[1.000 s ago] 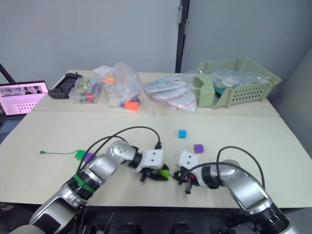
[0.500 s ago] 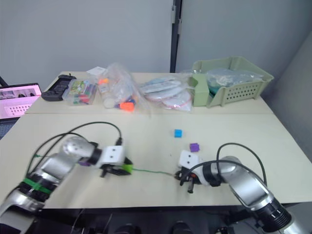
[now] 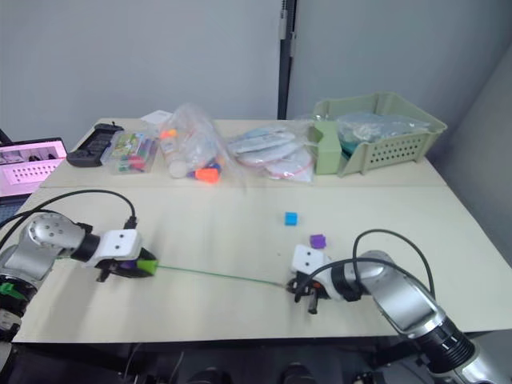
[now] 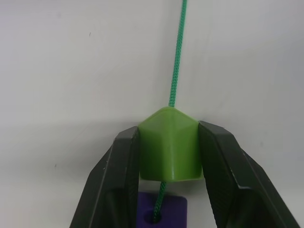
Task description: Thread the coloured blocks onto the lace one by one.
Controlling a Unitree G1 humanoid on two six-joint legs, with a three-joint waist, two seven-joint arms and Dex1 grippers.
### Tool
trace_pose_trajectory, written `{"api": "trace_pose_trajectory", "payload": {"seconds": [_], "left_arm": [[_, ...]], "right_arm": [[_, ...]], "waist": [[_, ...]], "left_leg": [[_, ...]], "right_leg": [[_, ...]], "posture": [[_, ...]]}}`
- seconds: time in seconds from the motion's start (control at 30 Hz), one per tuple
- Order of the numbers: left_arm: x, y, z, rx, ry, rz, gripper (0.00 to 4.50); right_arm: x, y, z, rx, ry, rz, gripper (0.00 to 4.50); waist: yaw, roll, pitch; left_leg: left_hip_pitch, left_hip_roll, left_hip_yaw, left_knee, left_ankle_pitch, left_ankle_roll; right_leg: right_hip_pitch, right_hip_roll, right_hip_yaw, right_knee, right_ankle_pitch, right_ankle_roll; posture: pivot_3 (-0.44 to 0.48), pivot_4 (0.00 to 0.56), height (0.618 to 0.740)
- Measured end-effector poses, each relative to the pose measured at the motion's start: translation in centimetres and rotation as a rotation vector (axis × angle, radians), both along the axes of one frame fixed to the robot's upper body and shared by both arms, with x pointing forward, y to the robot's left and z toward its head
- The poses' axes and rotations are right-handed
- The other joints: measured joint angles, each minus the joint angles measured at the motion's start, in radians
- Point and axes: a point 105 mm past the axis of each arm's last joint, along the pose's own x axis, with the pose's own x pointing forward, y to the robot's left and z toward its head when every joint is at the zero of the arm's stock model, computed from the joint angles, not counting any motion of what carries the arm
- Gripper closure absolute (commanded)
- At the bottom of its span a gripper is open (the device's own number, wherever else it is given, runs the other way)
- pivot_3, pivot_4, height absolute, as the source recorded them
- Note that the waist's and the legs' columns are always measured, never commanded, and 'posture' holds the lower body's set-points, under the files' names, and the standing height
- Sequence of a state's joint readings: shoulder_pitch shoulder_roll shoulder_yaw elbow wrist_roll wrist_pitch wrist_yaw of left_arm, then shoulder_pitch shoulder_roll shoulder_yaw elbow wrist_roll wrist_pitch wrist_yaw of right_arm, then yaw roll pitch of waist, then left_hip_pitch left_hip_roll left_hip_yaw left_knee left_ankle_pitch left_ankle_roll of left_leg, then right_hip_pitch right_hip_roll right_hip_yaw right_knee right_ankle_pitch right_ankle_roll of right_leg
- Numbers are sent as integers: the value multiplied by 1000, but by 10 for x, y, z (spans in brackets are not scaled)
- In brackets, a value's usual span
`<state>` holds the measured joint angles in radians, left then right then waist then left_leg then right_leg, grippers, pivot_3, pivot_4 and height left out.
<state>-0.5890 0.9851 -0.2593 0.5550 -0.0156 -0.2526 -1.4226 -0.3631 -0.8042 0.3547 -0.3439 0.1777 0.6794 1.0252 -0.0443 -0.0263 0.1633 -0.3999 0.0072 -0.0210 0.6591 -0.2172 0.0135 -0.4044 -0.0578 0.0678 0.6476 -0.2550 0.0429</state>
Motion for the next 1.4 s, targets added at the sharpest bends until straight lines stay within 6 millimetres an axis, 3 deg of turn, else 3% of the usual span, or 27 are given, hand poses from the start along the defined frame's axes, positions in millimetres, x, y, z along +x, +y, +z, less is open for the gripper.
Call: {"api": "trace_pose_trajectory", "payload": {"seconds": [0.33,0.37,0.57,0.83,0.9,1.03,1.17,1.3,1.4], "left_arm": [[0,9,1,-18,-1,35,3170],[0,9,1,-38,6,50,2152],[-8,-7,5,-121,93,52,232],[-14,-74,29,-284,105,-93,232],[-12,-96,25,-338,93,-111,232],[-16,-163,4,-416,91,-203,232],[-12,-197,0,-429,57,-225,232],[-11,-210,-3,-385,39,-258,232],[-10,-210,-5,-386,53,-245,1102]], "right_arm": [[4,0,3,-2,-10,0,4500],[4,1,3,1,-10,1,4500],[5,7,3,19,-13,5,4500],[6,26,7,54,-23,44,4500],[10,30,6,48,-30,41,4500],[15,45,8,32,-48,53,4500],[17,47,8,17,-38,34,4500],[18,50,8,10,-41,28,4500],[17,49,8,6,-36,22,4500]], "waist": [[0,2,-1],[0,2,-1],[3,1,0],[9,-1,1],[9,-1,1],[19,-1,1],[26,-2,1],[26,-2,1],[27,-2,1]], "left_leg": [[-1,1,2,0,0,0],[-1,2,2,0,0,0],[-9,1,1,1,0,0],[-17,-1,-2,3,0,0],[-17,-2,-2,4,0,0],[-17,-6,-3,6,0,0],[-16,-6,-4,6,0,0],[-16,-6,-3,7,0,0],[-16,-7,-4,7,0,0]], "right_leg": [[-1,0,0,0,0,0],[-1,0,0,0,0,0],[-8,-1,0,0,0,0],[-16,-2,0,5,1,0],[-16,-2,0,6,1,0],[-16,-3,0,10,1,0],[-17,-3,0,11,1,0],[-16,-3,1,11,1,0],[-17,-3,0,13,1,-1]], "posture": [[0,150,740],[0,150,740],[0,150,740],[0,150,740],[0,150,740],[0,150,740],[0,150,740],[0,150,740],[0,150,740]]}}
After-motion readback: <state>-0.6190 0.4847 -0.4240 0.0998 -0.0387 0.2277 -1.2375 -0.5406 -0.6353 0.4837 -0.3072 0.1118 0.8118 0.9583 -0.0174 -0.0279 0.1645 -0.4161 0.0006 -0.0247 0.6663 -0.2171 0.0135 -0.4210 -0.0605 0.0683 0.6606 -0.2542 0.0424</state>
